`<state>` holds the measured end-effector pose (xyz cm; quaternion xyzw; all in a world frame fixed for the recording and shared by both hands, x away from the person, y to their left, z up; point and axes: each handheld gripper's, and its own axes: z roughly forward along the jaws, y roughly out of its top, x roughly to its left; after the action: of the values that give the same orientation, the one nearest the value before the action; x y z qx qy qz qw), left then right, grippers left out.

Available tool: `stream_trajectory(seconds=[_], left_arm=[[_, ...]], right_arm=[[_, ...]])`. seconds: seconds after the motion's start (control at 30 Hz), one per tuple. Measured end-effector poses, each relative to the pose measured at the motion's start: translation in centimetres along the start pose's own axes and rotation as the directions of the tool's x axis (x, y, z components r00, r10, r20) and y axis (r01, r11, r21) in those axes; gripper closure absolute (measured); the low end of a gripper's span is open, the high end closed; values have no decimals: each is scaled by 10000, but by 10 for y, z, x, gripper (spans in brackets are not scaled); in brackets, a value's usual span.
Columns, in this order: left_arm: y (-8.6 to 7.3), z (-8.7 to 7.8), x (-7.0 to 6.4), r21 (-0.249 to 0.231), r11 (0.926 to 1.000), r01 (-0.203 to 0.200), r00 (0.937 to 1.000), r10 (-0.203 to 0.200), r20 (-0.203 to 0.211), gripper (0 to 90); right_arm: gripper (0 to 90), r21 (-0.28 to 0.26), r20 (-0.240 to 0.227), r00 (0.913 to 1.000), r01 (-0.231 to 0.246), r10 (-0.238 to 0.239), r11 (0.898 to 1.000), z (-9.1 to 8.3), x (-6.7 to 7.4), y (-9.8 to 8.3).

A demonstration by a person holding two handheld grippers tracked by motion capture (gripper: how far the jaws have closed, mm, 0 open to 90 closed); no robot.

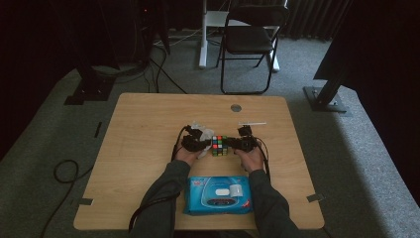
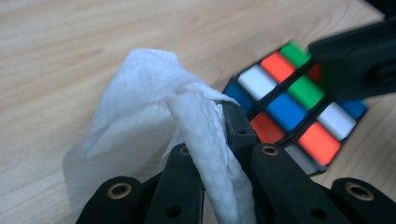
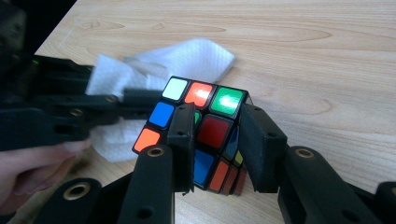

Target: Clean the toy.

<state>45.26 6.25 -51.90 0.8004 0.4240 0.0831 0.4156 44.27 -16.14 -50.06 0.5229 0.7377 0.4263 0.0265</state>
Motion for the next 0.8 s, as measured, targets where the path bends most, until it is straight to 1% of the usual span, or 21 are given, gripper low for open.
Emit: stream_trajectory(seconds=[0.03, 0.07, 0.13, 0.2, 0.3, 0.37, 0.4, 0.43, 0.5, 0.57, 0.63, 0.7, 0.77, 0.8], left_arm=[[1, -2, 0, -140, 9999, 64, 9999, -63, 120, 867], [1, -4, 0, -205, 9998, 38, 9998, -35, 185, 867], [0, -5, -1, -213, 9998, 18, 9998, -13, 215, 867], [-5, -4, -1, -108, 9999, -57, 9995, 60, 303, 867], [-10, 2, -1, 168, 9998, -123, 9997, 119, 233, 867], [-11, 3, -1, 179, 9998, -34, 9998, 30, 209, 867], [-10, 3, -2, 180, 9998, -75, 9999, 72, 156, 867], [-8, 1, -3, 146, 9998, -131, 9999, 130, 88, 867], [-6, -4, -4, -159, 9998, -92, 9998, 94, 165, 867], [-5, -7, -5, -194, 9996, -188, 9997, 192, 168, 867], [-6, -6, -5, -133, 9997, -211, 9996, 214, 174, 867], [-9, -1, -4, 82, 9998, -181, 9998, 180, 124, 867], [-14, 5, -3, 480, 9987, -151, 9998, 144, 142, 869], [-15, 6, -3, 667, 9976, -206, 9997, 195, 178, 868]], right_arm=[[665, -2, 2, 10000, -4, 4, 10000, 0, 0, 0], [664, 0, 4, 10000, 2, -2, 10000, 0, 0, 0], [664, -2, -5, 10000, 0, 0, 10000, 0, 0, 0], [664, -12, -6, 10000, -16, 16, 10000, 0, 0, 0], [665, -15, 1, 10000, -23, 23, 10000, 0, 0, 0], [665, -25, -2, 10000, -20, 20, 10000, 0, 0, 0], [665, -28, -11, 10000, -26, 26, 10000, 0, 0, 0], [664, -27, -23, 10000, -22, 22, 10000, 0, 0, 0], [663, -41, -53, 10000, -55, 55, 10000, 0, -1, 0], [663, -53, -74, 9999, -83, 82, 10000, 0, -1, -1], [664, -57, -73, 9999, -97, 96, 9999, 0, -1, -1], [664, -65, -57, 9999, -98, 98, 9999, 0, -1, -1], [664, -65, -56, 9999, -102, 101, 9999, 0, -1, -1], [664, -62, -65, 9999, -99, 99, 9999, 0, -1, -1]])
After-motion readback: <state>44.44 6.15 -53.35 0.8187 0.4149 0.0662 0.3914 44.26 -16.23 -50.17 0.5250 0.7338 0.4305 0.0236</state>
